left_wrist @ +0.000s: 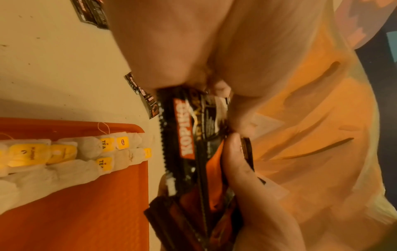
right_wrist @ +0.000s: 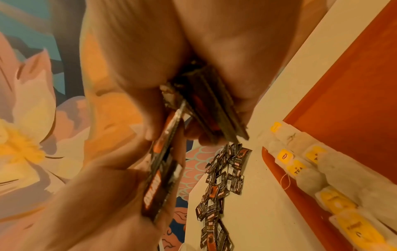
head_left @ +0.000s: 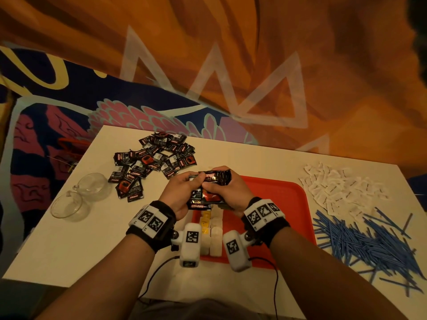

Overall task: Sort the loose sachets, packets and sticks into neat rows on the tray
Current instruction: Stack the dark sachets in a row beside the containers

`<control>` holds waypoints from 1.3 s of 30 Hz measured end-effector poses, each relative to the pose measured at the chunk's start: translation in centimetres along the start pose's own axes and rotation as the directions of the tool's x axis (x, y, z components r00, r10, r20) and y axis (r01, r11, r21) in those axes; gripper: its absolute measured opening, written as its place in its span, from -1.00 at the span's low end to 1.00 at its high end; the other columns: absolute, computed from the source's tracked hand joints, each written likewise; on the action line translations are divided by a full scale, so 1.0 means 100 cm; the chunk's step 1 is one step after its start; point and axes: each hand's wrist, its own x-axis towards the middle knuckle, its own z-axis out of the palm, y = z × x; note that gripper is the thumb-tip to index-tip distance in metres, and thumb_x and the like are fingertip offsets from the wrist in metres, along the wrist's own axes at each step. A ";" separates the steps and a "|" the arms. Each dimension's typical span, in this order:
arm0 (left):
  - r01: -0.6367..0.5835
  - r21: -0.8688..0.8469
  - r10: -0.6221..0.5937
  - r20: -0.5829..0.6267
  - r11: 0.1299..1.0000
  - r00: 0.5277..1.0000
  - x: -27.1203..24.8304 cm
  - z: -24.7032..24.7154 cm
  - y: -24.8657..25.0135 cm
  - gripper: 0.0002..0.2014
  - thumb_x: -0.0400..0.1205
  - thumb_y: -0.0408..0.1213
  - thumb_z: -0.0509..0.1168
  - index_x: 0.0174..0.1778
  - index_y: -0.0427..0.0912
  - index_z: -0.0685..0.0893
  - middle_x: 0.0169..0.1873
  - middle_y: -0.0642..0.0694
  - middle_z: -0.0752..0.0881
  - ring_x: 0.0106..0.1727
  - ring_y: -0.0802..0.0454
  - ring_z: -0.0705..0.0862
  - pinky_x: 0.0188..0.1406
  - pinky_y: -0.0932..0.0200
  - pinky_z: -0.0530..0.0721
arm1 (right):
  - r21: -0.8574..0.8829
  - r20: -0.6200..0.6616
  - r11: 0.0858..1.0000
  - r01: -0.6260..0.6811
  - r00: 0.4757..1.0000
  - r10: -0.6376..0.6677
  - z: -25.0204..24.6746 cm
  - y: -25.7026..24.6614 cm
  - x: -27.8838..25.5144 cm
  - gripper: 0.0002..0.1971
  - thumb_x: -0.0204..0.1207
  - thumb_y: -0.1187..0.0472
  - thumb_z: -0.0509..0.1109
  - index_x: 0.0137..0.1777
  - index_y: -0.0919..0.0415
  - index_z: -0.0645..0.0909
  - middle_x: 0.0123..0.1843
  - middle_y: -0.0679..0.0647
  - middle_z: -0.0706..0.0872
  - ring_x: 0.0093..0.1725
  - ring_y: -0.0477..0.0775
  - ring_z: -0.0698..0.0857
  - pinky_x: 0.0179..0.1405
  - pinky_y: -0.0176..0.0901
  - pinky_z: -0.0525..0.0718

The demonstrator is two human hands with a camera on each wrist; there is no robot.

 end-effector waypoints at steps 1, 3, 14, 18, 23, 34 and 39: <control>0.014 -0.017 -0.014 0.008 1.000 1.000 0.001 -0.001 0.000 -0.87 0.72 -0.35 0.28 0.00 -0.35 0.69 -0.18 -0.29 0.78 -0.26 -0.16 0.80 -0.32 0.04 0.78 | -0.011 -0.003 1.000 -0.002 1.000 0.002 -0.001 -0.002 -0.001 -0.67 0.41 0.42 0.58 0.11 0.20 0.59 -0.05 0.10 0.76 -0.07 0.04 0.76 -0.03 -0.05 0.76; 0.035 -0.028 -0.035 0.004 0.999 0.999 0.003 -0.004 -0.002 -0.86 0.73 -0.39 0.26 0.06 -0.39 0.67 -0.15 -0.32 0.77 -0.20 -0.18 0.79 -0.24 -0.01 0.78 | -0.019 -0.030 1.000 0.000 1.000 -0.001 -0.003 -0.001 0.000 -0.72 0.44 0.43 0.55 0.04 0.15 0.62 -0.09 0.08 0.76 -0.11 0.04 0.76 -0.08 -0.05 0.76; -0.362 0.209 0.403 -0.209 0.908 0.891 0.002 0.001 0.003 -0.79 0.65 -0.56 0.33 -0.17 -0.15 0.65 -0.29 -0.04 0.77 -0.34 0.27 0.75 -0.36 0.37 0.68 | 0.255 -0.198 0.963 -0.089 0.970 0.142 -0.013 0.009 0.002 -0.79 0.55 0.47 0.42 0.05 0.16 0.63 -0.11 0.26 0.73 -0.25 0.21 0.74 -0.29 0.01 0.73; -0.561 0.329 0.617 -0.089 0.759 0.782 -0.003 0.011 0.007 -0.72 0.61 -0.57 0.38 -0.17 -0.04 0.74 -0.14 0.03 0.81 -0.06 0.19 0.78 -0.05 0.33 0.72 | 0.411 -0.083 0.890 -0.200 0.964 0.254 -0.009 0.004 0.000 -0.67 0.59 -0.04 0.43 0.11 0.23 0.57 -0.18 0.19 0.71 -0.32 0.12 0.67 -0.26 0.03 0.69; -0.690 0.333 0.678 0.170 0.643 0.715 -0.007 0.017 0.000 -0.63 0.52 -0.67 0.40 -0.15 -0.03 0.81 -0.11 0.03 0.85 0.10 0.04 0.81 0.29 0.08 0.71 | 0.589 0.199 0.748 -0.307 0.952 0.233 -0.005 -0.011 -0.006 -0.38 0.50 -0.39 0.26 0.08 0.22 0.63 -0.16 0.17 0.69 -0.18 0.15 0.67 -0.01 0.02 0.62; -0.863 0.492 0.600 0.658 0.115 0.455 -0.001 0.000 -0.010 -0.83 0.52 -0.28 0.39 -0.05 -0.13 0.86 0.16 0.03 0.79 0.58 -0.04 0.46 0.67 -0.23 0.23 | 0.660 0.359 0.669 -0.342 0.926 0.119 -0.016 -0.012 -0.016 -0.78 0.42 0.22 0.54 -0.01 0.33 0.71 -0.22 0.09 0.48 -0.29 -0.03 0.52 -0.08 -0.16 0.55; -0.798 0.522 0.625 0.524 0.301 0.578 -0.017 0.013 -0.014 -0.82 0.48 -0.21 0.33 -0.04 -0.03 0.75 0.24 -0.04 0.68 0.52 0.11 0.46 0.45 0.39 0.37 | 0.717 0.191 0.672 -0.186 0.979 0.067 -0.015 -0.018 -0.011 -0.68 0.50 0.39 0.32 0.24 0.16 0.54 -0.25 0.11 0.58 -0.41 -0.06 0.53 -0.24 -0.17 0.66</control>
